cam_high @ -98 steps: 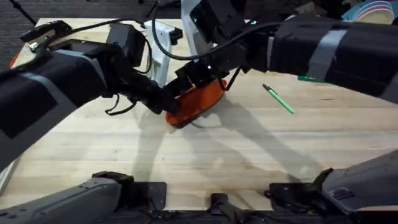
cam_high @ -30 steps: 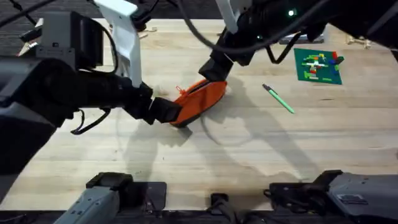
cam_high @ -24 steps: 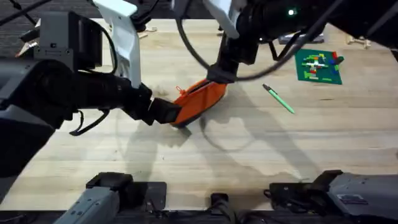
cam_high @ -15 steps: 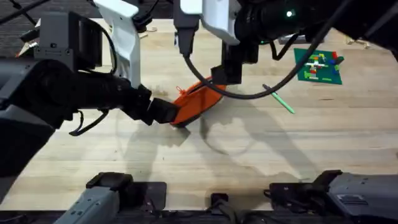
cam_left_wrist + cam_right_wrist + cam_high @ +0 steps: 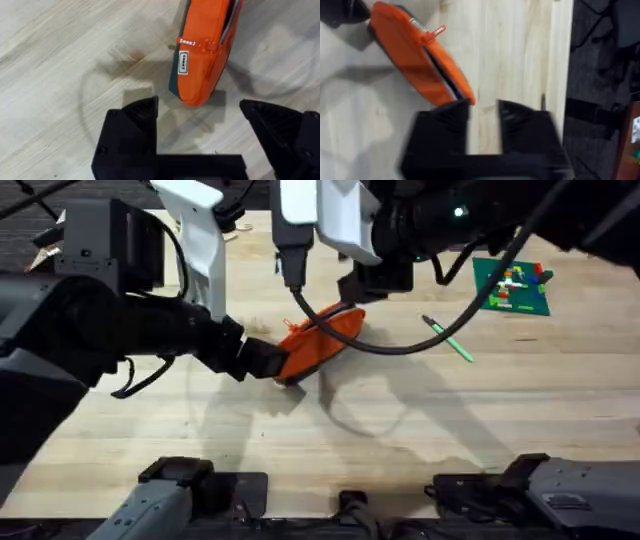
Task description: Unzip the bag, pick up the pens from the table one at a time and place them inside, then zip the bag closed.
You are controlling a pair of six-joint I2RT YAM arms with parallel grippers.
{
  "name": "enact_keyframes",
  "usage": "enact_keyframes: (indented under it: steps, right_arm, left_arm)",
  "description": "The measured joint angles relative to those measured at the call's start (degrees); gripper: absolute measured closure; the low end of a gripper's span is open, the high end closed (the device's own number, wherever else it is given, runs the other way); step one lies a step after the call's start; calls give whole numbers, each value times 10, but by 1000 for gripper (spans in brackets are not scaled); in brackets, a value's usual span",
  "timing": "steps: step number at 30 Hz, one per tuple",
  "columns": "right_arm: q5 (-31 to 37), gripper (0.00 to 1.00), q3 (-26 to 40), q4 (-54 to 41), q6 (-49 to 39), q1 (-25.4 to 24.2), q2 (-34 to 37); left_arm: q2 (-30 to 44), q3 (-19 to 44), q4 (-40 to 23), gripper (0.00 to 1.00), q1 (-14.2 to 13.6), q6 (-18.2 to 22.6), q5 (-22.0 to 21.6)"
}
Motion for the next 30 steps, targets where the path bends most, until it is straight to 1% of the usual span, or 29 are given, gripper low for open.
enact_keyframes:
  steps: [1, 2, 3, 10, 16, 30]
  right_arm:
    - [0, 861, 0, -6, 0, 0, 0]
    - [0, 939, 0, -12, 1, 0, 0]
    - [0, 963, 0, -19, 0, 0, 0]
    - [-2, 969, 0, -35, -1, 0, 0]
    - [-41, 969, 0, -46, -31, 0, 5]
    - [-78, 969, 0, -64, -60, -7, 76]
  left_arm:
    - [0, 0, 0, 8, 0, 0, 0]
    - [0, 0, 0, 8, 0, 0, 0]
    - [0, 0, 0, 9, 0, 0, 0]
    - [0, 0, 0, 8, 0, 0, 0]
    - [0, 0, 0, 8, 0, 0, 0]
    - [0, 0, 0, 8, 0, 0, 0]
